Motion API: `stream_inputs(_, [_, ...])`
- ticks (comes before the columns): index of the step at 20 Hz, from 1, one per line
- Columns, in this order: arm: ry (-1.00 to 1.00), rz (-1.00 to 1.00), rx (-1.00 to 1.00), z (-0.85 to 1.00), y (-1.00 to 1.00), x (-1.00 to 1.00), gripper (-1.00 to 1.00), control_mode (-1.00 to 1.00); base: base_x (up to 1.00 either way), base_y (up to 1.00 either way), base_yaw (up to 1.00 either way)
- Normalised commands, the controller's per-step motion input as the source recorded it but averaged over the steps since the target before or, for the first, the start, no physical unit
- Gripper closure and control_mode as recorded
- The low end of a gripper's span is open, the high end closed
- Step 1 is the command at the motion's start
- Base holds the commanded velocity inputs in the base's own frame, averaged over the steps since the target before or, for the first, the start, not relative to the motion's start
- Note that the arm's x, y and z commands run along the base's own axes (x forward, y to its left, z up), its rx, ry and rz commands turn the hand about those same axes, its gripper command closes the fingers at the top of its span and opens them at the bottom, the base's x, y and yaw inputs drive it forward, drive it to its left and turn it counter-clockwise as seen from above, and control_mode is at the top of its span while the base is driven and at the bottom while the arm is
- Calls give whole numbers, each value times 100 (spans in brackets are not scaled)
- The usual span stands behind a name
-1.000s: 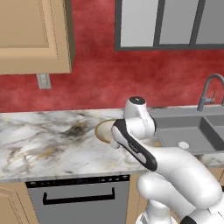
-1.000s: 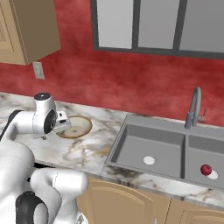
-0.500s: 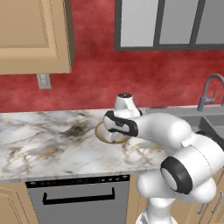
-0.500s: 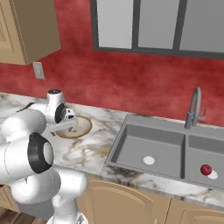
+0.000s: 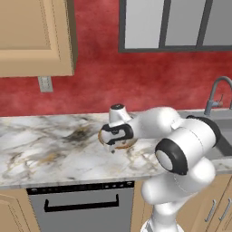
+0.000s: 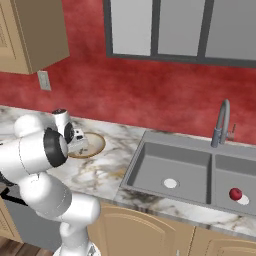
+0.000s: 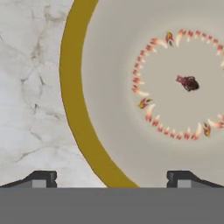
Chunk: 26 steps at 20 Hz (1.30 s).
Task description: Clear the mugs and bowl far away from the sink.
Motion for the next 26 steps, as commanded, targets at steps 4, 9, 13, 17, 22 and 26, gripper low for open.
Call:
stream_inputs(4, [-6, 0, -3, -14, 0, 48, -100, -100, 0, 0, 0])
stream_inputs(9, [-8, 0, -5, -29, 0, 37, -100, -100, 0, 0, 0])
stream_inputs(13, [-10, 0, -6, -27, 0, 28, 100, -100, 0, 0, 0])
stream_inputs(17, [-11, 0, -1, -4, 0, 10, 100, -100, 0, 0, 0])
stream_inputs(22, [-4, 0, 0, 3, -14, 1, 100, -100, 0, 0, 0])
stream_inputs(26, [1, 0, 0, 26, -9, -6, 100, -100, 0, 0, 0])
